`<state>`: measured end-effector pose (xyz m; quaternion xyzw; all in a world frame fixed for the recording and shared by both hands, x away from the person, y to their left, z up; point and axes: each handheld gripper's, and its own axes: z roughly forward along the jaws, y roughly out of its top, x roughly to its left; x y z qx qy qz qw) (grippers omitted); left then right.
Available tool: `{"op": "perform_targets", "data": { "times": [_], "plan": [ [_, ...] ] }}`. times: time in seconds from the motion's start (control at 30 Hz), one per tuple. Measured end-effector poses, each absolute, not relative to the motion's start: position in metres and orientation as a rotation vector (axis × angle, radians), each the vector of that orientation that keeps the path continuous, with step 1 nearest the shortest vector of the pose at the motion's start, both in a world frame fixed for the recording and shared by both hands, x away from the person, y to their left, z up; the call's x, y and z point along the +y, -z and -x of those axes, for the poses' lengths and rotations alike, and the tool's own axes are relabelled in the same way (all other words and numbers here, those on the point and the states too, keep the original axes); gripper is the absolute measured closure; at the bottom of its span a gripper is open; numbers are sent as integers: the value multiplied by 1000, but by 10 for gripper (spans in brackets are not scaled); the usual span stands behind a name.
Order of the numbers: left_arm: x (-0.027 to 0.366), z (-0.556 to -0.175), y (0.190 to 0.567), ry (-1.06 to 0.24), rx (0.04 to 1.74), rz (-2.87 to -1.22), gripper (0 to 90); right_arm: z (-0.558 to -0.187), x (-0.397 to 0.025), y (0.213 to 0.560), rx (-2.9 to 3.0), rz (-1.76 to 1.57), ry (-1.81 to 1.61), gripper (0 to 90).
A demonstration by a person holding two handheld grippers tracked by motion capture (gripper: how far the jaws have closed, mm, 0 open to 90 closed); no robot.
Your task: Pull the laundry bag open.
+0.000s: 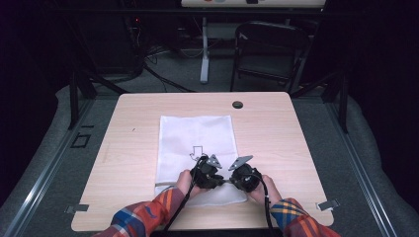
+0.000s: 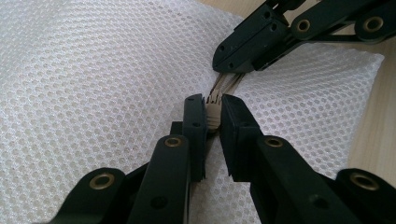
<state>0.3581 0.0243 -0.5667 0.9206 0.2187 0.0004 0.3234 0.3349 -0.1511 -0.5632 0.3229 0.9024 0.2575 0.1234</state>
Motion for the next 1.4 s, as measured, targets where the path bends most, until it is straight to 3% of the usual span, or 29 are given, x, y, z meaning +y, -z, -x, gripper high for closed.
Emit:
{"op": "perform_targets", "data": {
  "times": [1.4],
  "plan": [
    [46, -363, 560, 38, 641, -2459, 808, -336, -153, 562, 2623, -1002, -723, 900]
  ]
}}
